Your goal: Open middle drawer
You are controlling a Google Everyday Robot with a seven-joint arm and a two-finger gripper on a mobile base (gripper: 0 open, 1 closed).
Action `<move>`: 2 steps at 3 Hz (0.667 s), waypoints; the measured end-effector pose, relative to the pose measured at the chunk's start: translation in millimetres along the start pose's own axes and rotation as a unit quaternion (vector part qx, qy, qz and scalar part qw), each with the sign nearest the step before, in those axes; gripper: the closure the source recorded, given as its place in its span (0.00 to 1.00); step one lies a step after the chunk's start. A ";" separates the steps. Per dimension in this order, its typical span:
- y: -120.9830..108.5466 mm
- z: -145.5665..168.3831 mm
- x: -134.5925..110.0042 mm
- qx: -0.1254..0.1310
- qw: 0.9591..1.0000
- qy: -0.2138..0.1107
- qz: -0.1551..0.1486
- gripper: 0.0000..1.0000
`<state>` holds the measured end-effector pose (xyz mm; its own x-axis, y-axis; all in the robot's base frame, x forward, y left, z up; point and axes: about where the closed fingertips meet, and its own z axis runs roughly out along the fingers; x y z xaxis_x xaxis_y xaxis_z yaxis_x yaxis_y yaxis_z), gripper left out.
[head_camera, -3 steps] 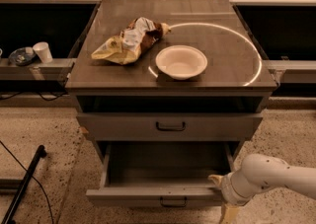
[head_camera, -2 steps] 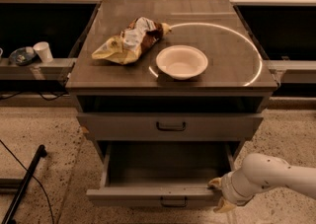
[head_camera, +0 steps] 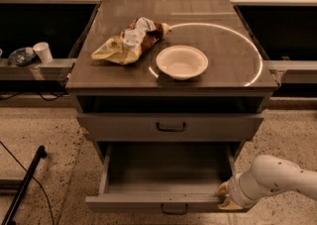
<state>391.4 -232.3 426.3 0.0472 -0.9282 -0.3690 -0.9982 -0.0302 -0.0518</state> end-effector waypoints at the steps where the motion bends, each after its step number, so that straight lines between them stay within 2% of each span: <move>1: 0.2 -12.7 -2.8 0.013 1.000 -0.013 -0.005 1.00; 2: 1.2 -22.5 -8.5 0.020 1.000 -0.017 -0.011 0.96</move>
Offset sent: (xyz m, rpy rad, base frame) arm -0.0077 0.0056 0.0815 0.0754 -0.1311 0.0367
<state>388.9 -232.8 450.2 0.0715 -0.9143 -0.3987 -0.9947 -0.0357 -0.0967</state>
